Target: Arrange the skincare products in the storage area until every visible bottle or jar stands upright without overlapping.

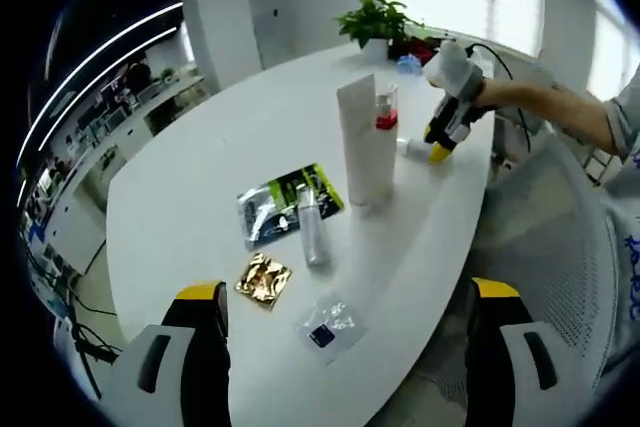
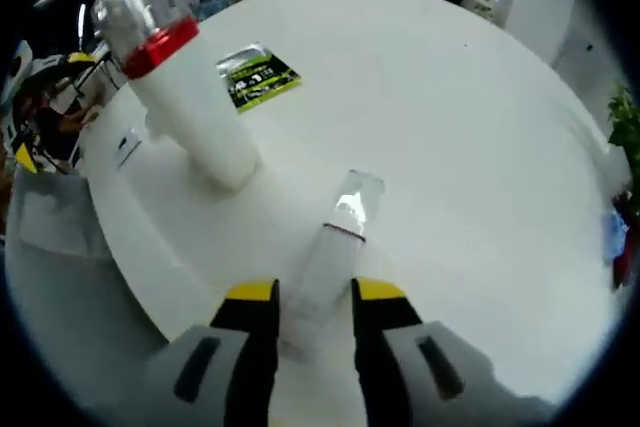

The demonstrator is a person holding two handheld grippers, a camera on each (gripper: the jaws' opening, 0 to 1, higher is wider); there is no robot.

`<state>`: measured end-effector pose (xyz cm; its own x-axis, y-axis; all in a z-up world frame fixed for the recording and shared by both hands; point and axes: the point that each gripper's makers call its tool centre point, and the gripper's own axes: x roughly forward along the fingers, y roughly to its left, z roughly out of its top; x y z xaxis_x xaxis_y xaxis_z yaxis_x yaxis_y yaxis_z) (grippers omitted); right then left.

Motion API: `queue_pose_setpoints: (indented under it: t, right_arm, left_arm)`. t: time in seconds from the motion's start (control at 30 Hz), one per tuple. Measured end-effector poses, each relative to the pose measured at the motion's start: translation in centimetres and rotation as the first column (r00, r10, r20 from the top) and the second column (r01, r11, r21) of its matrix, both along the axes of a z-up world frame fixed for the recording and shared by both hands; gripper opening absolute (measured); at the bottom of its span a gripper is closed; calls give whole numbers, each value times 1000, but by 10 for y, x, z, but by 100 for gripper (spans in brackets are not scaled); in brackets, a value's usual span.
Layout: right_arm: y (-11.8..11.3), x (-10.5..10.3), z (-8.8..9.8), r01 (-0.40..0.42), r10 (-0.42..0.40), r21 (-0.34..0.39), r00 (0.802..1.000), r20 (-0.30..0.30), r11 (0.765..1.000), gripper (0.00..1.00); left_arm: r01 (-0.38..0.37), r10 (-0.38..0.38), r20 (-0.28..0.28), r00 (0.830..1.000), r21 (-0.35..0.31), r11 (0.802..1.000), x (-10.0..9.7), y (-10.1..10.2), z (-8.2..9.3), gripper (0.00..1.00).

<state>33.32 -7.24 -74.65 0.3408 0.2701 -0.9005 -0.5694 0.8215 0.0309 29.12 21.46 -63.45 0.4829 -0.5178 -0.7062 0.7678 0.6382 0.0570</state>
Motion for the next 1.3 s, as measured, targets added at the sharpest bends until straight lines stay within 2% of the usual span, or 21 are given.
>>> queue_pose_setpoints:
  t: [0.17, 0.27, 0.43, 0.73, 0.77, 0.9, 1.07, 1.3]
  right_arm:
    - [-4, 2, -3, -20, 20, -50, 1000, -5, 999, 25]
    - [0, 5, -3, -21, 21, -33, 1000, -5, 999, 24]
    - [-2, 7, -4, -26, 25, -59, 1000, -7, 998, 22]
    - [-3, 6, -3, -46, 46, -43, 999, -18, 998, 20]
    - [-1, 4, -3, -50, 49, -32, 999, -21, 998, 20]
    - [16, -5, -1, -26, 30, 109, 999, -34, 994, 20]
    - [26, -13, 4, 14, -1, 239, 998, -55, 971, 19]
    - [28, -28, 10, 37, -21, 304, 998, -57, 952, 19]
  left_arm:
    - [-4, 4, 0, 1000, -4, 1000, 0, 0, 0, 97]
    - [-6, 6, -2, 1000, -3, 1000, 2, 1, -1, 97]
    - [-5, 5, -2, 1000, -8, 1000, 2, 0, -1, 97]
    - [-6, 6, -2, 1000, -23, 1000, 1, -5, -2, 97]
    - [-8, 8, -1, 1000, -25, 1000, 1, -5, -1, 97]
    - [-19, 19, 7, 1000, -36, 999, 1, -6, -2, 97]
    - [-16, 15, -15, 1000, -42, 999, -4, -9, -8, 97]
    - [-20, 19, -7, 1000, -63, 998, -3, -10, -5, 96]
